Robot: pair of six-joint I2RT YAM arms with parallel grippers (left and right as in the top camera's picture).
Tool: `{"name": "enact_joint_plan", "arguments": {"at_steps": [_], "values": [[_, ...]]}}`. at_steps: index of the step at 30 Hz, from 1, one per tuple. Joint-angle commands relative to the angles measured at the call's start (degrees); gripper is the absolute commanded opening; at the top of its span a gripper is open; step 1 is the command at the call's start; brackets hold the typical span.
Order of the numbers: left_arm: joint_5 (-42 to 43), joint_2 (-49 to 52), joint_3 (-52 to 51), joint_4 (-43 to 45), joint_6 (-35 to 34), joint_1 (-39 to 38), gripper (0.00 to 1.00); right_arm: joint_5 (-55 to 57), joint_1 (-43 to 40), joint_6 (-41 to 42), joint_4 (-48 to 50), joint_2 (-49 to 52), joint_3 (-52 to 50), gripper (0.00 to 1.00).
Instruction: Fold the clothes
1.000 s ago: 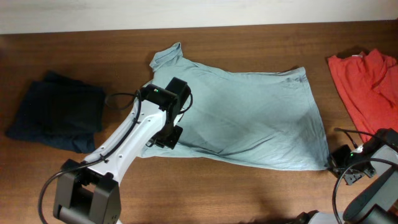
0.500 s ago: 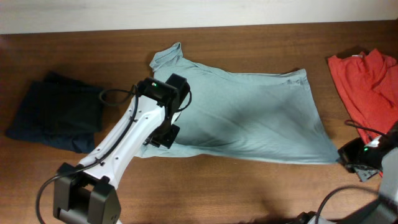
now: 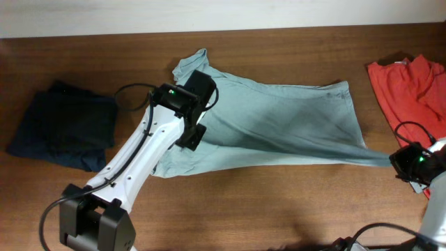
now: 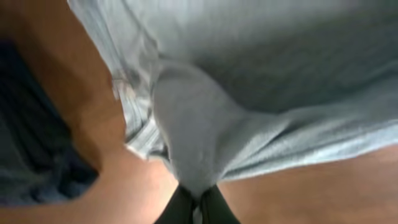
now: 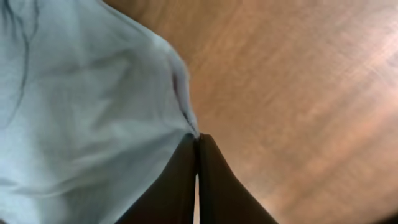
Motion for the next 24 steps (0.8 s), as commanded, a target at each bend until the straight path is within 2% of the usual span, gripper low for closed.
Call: {"name": "enact_joint_plan", "arguments": {"at_steps": [1,7,15,24], "values": [[-1.4,-0.4,1.0,2.3,6.8,0.4,0.07,-2.8,1.2,0.3,1.7,3.4,0.8,0.04],[-1.4,-0.4,1.0,3.7,7.9,0.8,0.07,-6.5,6.3,0.3,8.5,9.2,0.8,0.04],[-1.4,0.3,1.0,5.4,8.3,2.5,0.08,-6.4,12.5,0.3,17.2,11.4,0.8,0.04],[-1.4,5.2,1.0,7.6,10.6,3.2,0.08,-5.4,14.0,1.0,22.1,15.8,0.8,0.05]]}}
